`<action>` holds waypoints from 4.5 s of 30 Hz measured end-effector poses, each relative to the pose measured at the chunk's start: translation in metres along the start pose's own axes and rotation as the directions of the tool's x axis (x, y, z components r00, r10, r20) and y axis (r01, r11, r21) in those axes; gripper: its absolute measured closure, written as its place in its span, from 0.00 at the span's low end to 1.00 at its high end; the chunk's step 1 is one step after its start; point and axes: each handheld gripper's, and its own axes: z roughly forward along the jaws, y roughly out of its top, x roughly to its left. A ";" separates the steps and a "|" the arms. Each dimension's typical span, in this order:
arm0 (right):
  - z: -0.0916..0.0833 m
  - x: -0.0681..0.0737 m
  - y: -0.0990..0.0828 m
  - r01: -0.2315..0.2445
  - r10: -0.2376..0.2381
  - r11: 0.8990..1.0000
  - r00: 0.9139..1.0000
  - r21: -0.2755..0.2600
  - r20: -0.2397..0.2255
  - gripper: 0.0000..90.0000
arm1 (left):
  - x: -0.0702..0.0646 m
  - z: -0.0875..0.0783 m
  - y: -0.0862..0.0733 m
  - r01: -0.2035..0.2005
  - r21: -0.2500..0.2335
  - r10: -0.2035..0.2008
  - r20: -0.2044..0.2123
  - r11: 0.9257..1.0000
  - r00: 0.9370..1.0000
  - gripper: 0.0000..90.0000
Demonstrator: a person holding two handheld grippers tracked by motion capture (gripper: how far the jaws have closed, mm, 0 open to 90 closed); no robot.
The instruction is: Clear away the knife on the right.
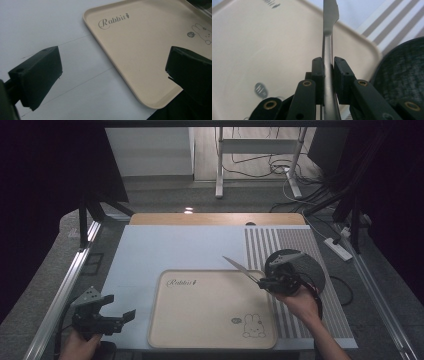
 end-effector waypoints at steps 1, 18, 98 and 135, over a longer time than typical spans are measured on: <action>0.001 0.004 -0.002 0.004 -0.004 1.000 1.000 0.007 -0.006 0.88 | 0.000 0.000 0.000 0.000 0.000 0.000 0.000 1.000 1.000 0.01; 0.039 0.046 -0.025 0.084 -0.073 0.965 0.996 0.249 -0.054 0.88 | 0.001 0.001 0.001 0.001 0.002 -0.001 0.006 1.000 1.000 0.01; -0.006 0.020 -0.018 0.052 -0.057 0.995 0.997 0.082 0.056 0.20 | 0.002 0.001 0.001 0.007 0.001 -0.007 0.016 1.000 1.000 0.01; -0.082 0.010 -0.096 -0.139 0.162 0.981 0.970 -0.134 0.183 0.00 | 0.001 0.002 0.002 0.003 0.008 -0.004 0.011 1.000 1.000 0.01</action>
